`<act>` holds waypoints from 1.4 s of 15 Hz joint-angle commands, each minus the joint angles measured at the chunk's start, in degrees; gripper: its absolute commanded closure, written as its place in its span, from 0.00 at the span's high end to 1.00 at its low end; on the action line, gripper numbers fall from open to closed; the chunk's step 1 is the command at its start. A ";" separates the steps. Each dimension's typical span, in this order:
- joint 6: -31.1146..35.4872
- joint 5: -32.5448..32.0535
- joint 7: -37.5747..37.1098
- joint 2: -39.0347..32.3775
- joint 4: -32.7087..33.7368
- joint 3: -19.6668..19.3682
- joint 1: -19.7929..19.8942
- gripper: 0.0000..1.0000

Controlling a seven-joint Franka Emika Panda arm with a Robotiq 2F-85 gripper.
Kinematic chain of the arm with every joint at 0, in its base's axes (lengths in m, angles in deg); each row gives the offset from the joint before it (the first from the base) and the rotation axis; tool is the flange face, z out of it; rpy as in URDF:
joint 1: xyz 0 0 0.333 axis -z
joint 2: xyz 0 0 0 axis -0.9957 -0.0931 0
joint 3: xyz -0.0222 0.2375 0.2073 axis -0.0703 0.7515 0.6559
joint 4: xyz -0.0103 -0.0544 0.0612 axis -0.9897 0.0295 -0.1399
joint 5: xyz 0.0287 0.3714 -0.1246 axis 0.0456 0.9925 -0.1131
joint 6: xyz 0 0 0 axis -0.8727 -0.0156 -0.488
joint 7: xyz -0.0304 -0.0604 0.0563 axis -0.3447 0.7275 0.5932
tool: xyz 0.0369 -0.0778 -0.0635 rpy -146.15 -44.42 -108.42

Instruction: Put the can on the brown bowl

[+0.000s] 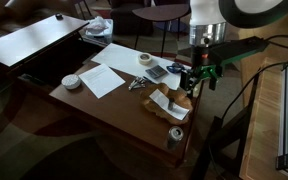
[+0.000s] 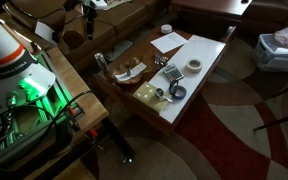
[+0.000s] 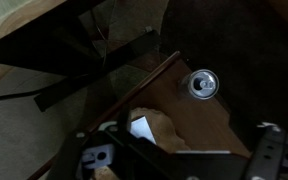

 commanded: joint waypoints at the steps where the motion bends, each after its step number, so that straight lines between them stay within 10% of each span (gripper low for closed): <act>1: -1.43 1.24 -0.31 -1.28 1.56 -0.20 -0.40 1.00; 8: -2.61 1.51 -17.37 -22.55 16.87 -0.17 -6.03 1.00; 21: -4.76 -0.42 -14.68 -36.37 27.72 -0.37 -6.87 1.00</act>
